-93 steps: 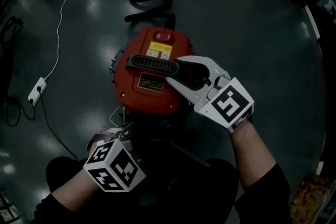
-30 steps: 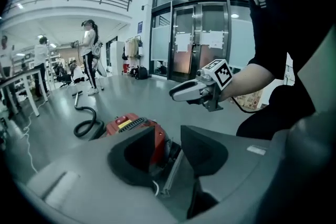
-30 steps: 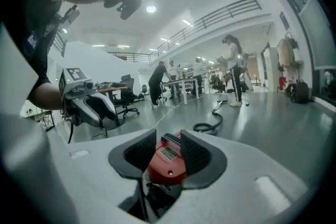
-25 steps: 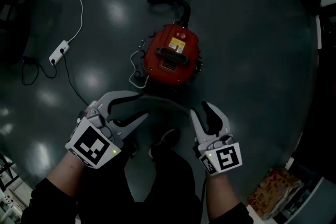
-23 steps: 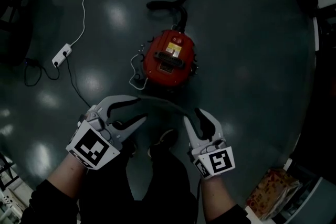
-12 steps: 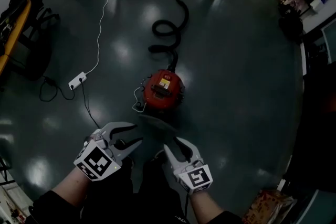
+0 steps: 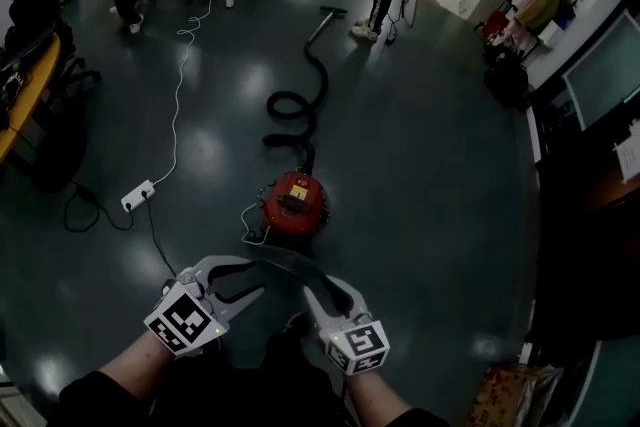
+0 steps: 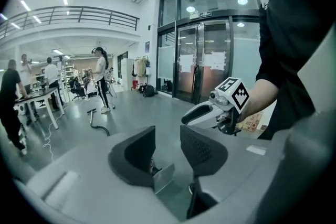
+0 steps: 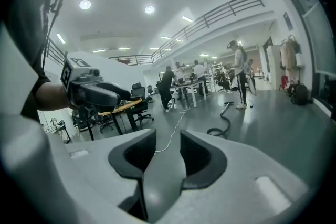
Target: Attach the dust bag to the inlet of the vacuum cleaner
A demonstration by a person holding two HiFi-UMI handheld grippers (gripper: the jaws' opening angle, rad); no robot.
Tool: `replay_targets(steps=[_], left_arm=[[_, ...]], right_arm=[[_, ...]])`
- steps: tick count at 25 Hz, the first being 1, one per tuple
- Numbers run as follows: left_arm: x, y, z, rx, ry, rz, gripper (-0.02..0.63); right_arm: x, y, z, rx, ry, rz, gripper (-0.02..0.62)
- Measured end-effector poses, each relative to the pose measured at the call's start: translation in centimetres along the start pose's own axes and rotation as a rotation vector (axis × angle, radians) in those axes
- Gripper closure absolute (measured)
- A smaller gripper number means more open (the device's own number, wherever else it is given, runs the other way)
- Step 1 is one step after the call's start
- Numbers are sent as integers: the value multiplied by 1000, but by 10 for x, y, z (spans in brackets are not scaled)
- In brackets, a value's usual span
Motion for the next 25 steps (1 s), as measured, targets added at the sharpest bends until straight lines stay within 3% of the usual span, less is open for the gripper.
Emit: replay_targets(steps=[9, 13, 19, 25], left_arm=[[-11, -106, -16, -89, 43, -96, 454], [-10, -137, -27, -100, 50, -122, 457], [3, -160, -63, -83, 48, -163, 463], [13, -148, -131, -70, 1, -165, 469]], right_arm=[[16, -8, 116, -133, 16, -52, 449], [28, -17, 158, -114, 3, -72, 449], [32, -51, 187, -59, 1, -118, 450], [24, -115, 199, 48, 2, -188, 449]])
Point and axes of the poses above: the fingertips, and each gripper's own axes: y forward along the fingers, z to its left, x out of its top, the point moved 5 cm from there along -y, backward along the fingers, and after that the axes turned 6 degrees about -z, right-handed, at the moved point
